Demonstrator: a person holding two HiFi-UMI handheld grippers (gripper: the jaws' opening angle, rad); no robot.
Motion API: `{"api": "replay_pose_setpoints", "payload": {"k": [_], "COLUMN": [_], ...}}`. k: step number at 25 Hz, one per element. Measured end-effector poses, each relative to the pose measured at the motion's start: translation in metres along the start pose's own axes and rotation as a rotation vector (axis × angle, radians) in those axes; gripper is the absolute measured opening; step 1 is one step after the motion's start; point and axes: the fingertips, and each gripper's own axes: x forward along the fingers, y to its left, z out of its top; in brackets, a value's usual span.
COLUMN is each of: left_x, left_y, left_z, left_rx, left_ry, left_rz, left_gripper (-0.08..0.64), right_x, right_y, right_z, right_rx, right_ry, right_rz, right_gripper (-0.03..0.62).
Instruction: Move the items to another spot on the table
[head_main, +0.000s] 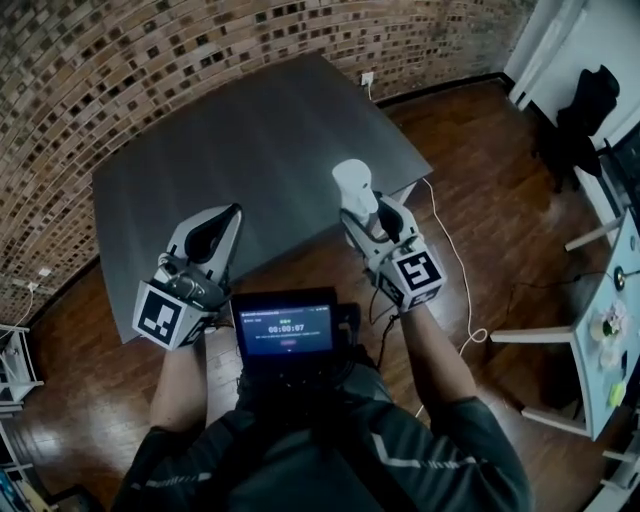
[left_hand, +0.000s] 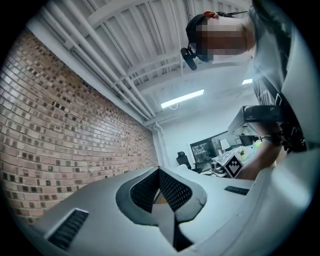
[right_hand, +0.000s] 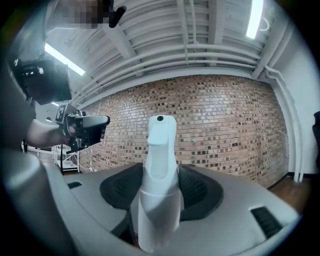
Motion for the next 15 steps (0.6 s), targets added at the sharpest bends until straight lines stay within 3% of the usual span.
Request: {"api": "replay_pose_setpoints", "payload": {"k": [6,11,15], "left_x": [0.061,0.099,0.123], "left_y": [-0.005,0.008,0.032], "left_z": [-0.025,-0.053,-0.069], "left_rx": [-0.006,-0.075,-0.049], "left_ry": [0.029,0.054,0.039], "left_rz": [-0.047,-0.073,-0.061], "left_gripper": [-0.004,-0.004,-0.003], "right_x": [0.005,0.026,0.052], "right_y": [-0.065,-0.104,-0.123], "right_z": [-0.012,-0.022,-0.03], "right_rx": [0.032,0.045,0.037], "right_ry": [-0.017,-0.014,-0.006], "right_rz": [-0.045,-0.061,-0.05], "right_gripper": [0.233,0.232,0.232]}}
